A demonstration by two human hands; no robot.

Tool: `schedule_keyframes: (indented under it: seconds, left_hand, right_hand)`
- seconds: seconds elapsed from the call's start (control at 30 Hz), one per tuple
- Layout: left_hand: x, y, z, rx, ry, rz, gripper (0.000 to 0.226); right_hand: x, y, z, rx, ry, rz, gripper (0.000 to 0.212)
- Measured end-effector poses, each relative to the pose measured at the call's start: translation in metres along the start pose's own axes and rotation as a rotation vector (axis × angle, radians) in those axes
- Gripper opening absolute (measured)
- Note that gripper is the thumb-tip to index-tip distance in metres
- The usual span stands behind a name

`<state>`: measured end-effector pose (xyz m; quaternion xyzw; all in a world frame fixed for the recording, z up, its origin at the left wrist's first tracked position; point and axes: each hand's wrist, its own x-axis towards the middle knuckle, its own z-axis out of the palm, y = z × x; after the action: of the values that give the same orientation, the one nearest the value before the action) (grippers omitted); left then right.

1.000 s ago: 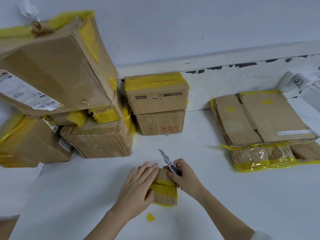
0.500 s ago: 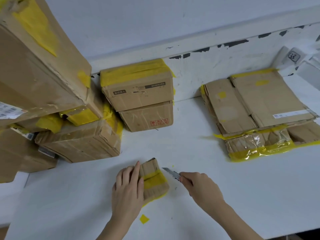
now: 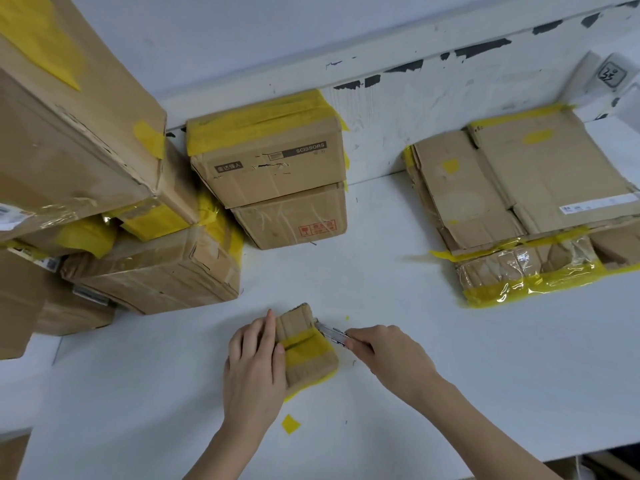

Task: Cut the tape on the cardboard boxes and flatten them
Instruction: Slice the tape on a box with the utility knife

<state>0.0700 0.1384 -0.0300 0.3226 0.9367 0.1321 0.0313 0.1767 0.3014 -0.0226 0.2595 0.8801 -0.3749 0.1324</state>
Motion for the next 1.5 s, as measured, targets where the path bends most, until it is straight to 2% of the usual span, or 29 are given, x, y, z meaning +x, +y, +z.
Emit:
schedule_keyframes:
  seconds: [0.27,0.57,0.73,0.8,0.87,0.97,1.07,1.2,1.33,1.47,1.5]
  left_hand:
    - [0.0,-0.001,0.003,-0.035,-0.002,-0.007,0.061]
    - [0.001,-0.003,0.005,-0.031,-0.023,-0.021,0.066]
    - [0.001,-0.008,0.007,-0.03,-0.028,-0.007,0.055]
    - [0.0,-0.009,0.005,-0.093,-0.014,-0.004,0.059]
    - [-0.002,-0.011,0.005,-0.171,0.024,0.027,0.062]
    - [-0.005,-0.017,0.005,-0.294,0.073,0.029,0.061]
    - [-0.009,-0.026,0.004,-0.454,0.12,-0.002,0.058]
    - [-0.023,-0.032,0.006,-0.648,0.227,-0.04,0.033]
    - [-0.035,-0.032,0.009,-0.807,0.279,-0.119,0.036]
    - [-0.039,-0.026,0.008,-0.998,0.184,-0.093,0.029]
    - [-0.038,-0.025,0.008,-1.055,0.165,-0.113,0.035]
  right_hand:
    - [-0.014,0.02,-0.003,0.011,-0.04,-0.064,0.033]
    - [-0.029,0.03,-0.001,0.007,-0.064,-0.088,0.034]
    - [-0.041,0.044,0.0,-0.002,-0.032,-0.045,0.032]
    - [-0.041,0.05,0.002,0.115,0.038,0.007,0.03]
    - [-0.037,0.052,0.004,0.388,0.108,0.092,0.022]
    - [-0.022,0.04,0.015,0.703,0.086,0.212,0.01]
    - [-0.005,0.018,0.033,0.861,0.063,0.266,0.018]
    - [0.011,-0.016,0.05,0.942,0.02,0.271,0.022]
    - [0.013,-0.032,0.041,0.95,0.144,0.151,0.023]
    - [0.011,-0.038,0.014,0.845,0.158,-0.065,0.031]
    - [0.01,-0.039,0.011,0.802,0.145,-0.113,0.034]
